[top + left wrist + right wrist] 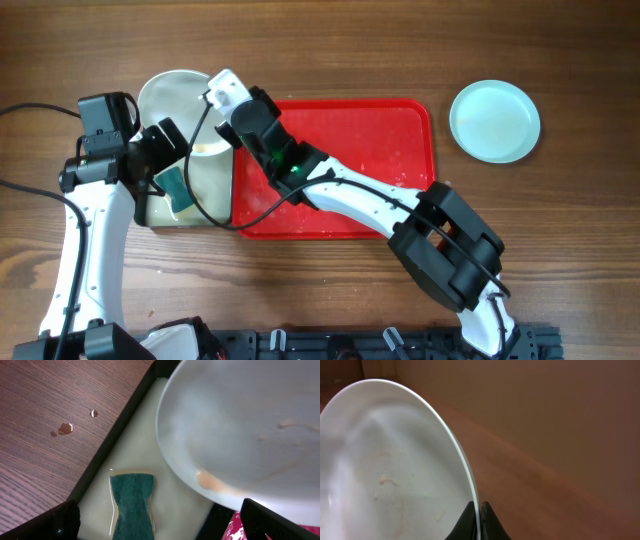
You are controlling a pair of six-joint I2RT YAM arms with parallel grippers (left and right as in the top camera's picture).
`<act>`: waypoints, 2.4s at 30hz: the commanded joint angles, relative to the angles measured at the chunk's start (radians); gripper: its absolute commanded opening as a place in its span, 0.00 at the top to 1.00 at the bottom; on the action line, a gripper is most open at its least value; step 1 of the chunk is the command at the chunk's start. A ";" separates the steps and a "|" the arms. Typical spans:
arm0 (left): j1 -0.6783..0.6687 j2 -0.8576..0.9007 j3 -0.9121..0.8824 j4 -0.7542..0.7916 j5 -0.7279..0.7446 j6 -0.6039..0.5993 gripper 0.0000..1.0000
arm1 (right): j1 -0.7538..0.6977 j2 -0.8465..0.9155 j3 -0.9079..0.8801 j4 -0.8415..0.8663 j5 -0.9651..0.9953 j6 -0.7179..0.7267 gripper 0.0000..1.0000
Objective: Clean dirty plates on tray and stack at the side
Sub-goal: 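Lift the white plate and dip it into the black tray water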
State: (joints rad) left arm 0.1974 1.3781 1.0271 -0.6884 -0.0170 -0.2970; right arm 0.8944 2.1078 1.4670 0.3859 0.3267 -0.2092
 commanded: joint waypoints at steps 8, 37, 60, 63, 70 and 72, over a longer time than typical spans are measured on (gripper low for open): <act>-0.004 0.002 0.011 0.003 0.008 -0.002 0.00 | 0.006 0.004 0.018 0.224 0.025 -0.467 0.96; -0.004 0.002 0.011 0.003 0.008 -0.002 0.00 | 0.032 0.004 0.018 0.334 0.010 -0.655 0.96; -0.004 0.002 0.011 0.003 0.008 -0.002 0.00 | 0.036 0.004 0.018 0.279 0.014 -0.608 0.96; -0.004 0.002 0.011 0.003 0.008 -0.002 0.00 | 0.036 0.004 0.018 0.270 0.026 -0.520 0.96; -0.004 0.002 0.011 0.003 0.008 -0.002 0.00 | 0.035 0.004 0.018 0.224 0.024 -0.282 0.96; -0.004 0.002 0.011 0.003 0.008 -0.002 0.00 | 0.035 0.003 0.018 0.225 0.025 -0.282 0.96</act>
State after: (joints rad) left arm 0.1974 1.3781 1.0271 -0.6884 -0.0174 -0.2970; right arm 0.9249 2.1090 1.4670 0.6033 0.3386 -0.5823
